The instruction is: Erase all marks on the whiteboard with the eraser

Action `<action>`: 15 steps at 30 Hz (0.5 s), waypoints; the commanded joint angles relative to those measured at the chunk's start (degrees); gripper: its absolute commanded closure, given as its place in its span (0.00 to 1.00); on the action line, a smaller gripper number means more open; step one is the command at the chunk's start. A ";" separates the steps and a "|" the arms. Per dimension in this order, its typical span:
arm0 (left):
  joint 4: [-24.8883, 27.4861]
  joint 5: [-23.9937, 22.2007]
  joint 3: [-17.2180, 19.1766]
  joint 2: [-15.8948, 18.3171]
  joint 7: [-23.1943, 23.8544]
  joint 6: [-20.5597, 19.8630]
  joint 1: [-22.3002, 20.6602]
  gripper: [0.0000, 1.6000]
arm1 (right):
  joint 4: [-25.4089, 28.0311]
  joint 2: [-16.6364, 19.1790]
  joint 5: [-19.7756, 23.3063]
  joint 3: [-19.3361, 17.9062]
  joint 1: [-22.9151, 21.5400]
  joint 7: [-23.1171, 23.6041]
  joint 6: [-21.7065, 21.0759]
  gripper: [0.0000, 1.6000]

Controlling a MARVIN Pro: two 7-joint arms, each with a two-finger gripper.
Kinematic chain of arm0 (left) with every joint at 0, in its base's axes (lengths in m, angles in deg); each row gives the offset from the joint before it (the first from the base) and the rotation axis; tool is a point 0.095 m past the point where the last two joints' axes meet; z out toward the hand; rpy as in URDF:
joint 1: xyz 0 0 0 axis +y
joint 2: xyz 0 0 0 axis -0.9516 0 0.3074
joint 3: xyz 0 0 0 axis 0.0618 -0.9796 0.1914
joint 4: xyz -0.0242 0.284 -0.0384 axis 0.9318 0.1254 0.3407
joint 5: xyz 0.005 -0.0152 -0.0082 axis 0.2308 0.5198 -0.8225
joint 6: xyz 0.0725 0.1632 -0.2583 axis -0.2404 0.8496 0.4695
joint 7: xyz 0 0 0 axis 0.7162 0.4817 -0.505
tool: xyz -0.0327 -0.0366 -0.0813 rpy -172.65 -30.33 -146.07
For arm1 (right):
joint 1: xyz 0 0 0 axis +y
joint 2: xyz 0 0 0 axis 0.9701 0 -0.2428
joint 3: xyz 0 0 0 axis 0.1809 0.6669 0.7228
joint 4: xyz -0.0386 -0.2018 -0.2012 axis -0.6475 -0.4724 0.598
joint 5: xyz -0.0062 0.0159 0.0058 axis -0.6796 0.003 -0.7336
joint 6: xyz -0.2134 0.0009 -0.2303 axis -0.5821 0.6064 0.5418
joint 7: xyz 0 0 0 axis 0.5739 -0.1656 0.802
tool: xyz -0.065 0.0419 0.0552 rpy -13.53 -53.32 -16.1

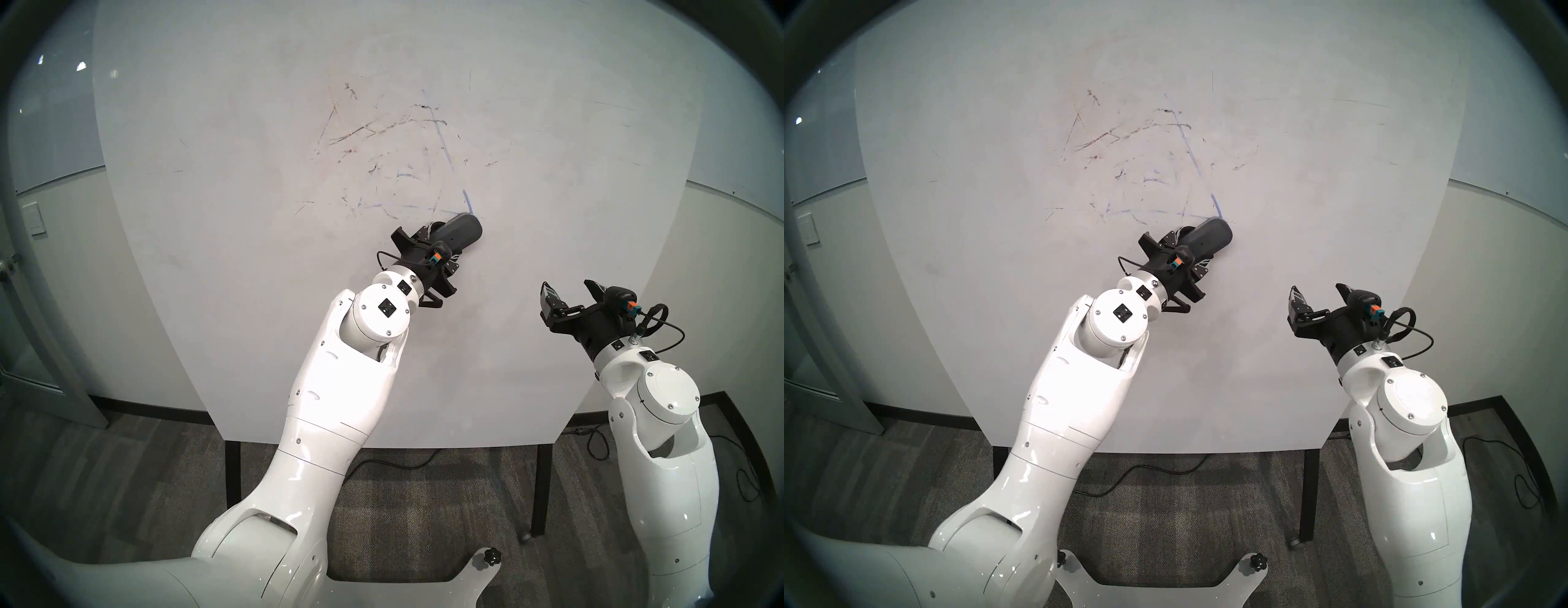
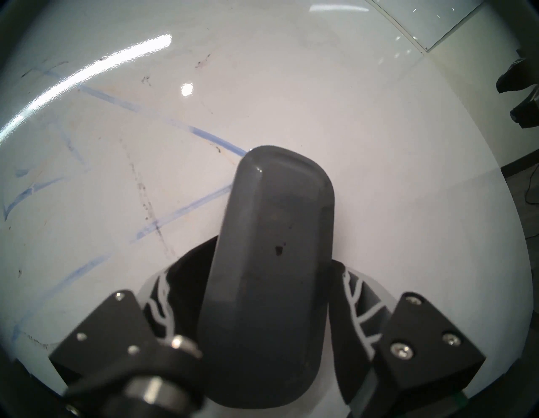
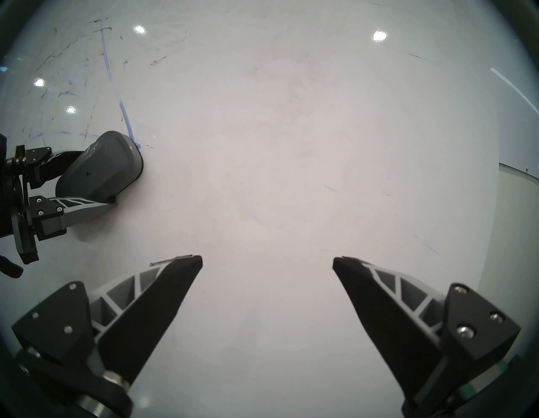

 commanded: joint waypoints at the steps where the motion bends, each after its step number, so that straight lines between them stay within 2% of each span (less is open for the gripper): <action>1: 0.74 -0.75 0.17 -3.46 -0.91 -0.86 -5.09 1.00 | 1.17 0.08 0.02 0.06 -0.48 0.11 0.26 0.00; 13: 1.65 -2.32 3.22 -4.41 -1.64 -2.77 -6.80 1.00 | 1.08 0.08 0.02 0.06 -0.51 0.11 0.26 0.00; 14: 3.32 -1.81 3.87 -5.19 -1.64 -2.72 -4.93 1.00 | 1.07 0.08 0.02 0.06 -0.52 0.11 0.26 0.00; 15: 2.50 -2.18 3.78 -4.82 -1.48 -2.94 -6.24 1.00 | 1.06 0.08 0.02 0.06 -0.52 0.11 0.26 0.00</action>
